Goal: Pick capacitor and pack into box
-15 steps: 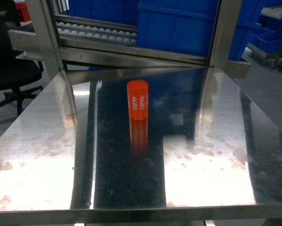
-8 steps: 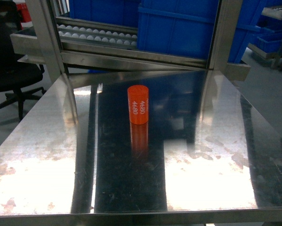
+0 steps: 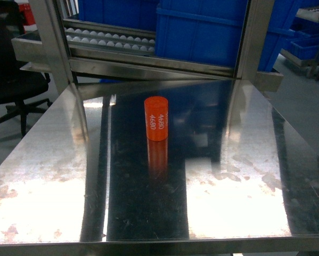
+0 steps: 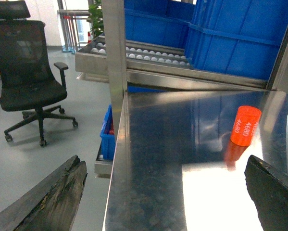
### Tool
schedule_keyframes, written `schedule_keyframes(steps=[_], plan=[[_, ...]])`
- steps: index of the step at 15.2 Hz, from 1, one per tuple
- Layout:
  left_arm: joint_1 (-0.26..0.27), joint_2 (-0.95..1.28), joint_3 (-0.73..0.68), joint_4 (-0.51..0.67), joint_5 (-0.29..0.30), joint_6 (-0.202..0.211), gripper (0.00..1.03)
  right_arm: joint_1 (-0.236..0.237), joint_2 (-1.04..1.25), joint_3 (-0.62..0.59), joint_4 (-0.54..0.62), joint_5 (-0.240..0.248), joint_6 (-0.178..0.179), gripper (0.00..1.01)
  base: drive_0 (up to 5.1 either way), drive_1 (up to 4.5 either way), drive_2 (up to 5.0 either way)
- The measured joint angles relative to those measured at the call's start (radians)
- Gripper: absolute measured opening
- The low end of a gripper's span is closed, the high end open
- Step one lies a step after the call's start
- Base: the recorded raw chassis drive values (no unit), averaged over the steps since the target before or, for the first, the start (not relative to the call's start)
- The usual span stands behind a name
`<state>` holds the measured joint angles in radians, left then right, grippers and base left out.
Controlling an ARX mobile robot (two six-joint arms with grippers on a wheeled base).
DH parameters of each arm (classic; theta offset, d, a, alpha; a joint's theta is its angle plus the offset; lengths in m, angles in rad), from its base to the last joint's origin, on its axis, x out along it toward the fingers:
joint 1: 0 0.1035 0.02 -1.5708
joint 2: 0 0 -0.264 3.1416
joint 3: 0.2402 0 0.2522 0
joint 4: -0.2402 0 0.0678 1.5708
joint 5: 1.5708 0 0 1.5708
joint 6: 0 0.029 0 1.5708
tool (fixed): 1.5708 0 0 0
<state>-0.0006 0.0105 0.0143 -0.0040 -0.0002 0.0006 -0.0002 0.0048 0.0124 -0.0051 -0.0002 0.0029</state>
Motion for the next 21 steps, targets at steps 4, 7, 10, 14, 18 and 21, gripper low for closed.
schedule_keyframes(steps=[4,7,10,14,18,21], plan=[[0.018,0.196,0.034,0.054,0.057,-0.074,0.98,0.0,0.0,0.0,0.0,0.0,0.0,0.98,0.0,0.0,0.0],[-0.1,0.629,0.183,0.464,0.085,-0.066,0.98,0.0,0.0,0.0,0.0,0.0,0.0,0.98,0.0,0.0,0.0],[-0.204,1.109,0.428,0.697,0.093,0.008,0.98,0.0,0.0,0.0,0.0,0.0,0.0,0.98,0.0,0.0,0.0],[-0.261,1.589,0.777,0.621,0.213,0.078,0.98,0.0,0.0,0.0,0.0,0.0,0.0,0.98,0.0,0.0,0.0],[-0.259,1.853,0.968,0.641,0.294,0.075,0.98,0.0,0.0,0.0,0.0,0.0,0.0,0.98,0.0,0.0,0.0],[-0.266,2.009,1.072,0.624,0.32,0.059,0.98,0.0,0.0,0.0,0.0,0.0,0.0,0.98,0.0,0.0,0.0]])
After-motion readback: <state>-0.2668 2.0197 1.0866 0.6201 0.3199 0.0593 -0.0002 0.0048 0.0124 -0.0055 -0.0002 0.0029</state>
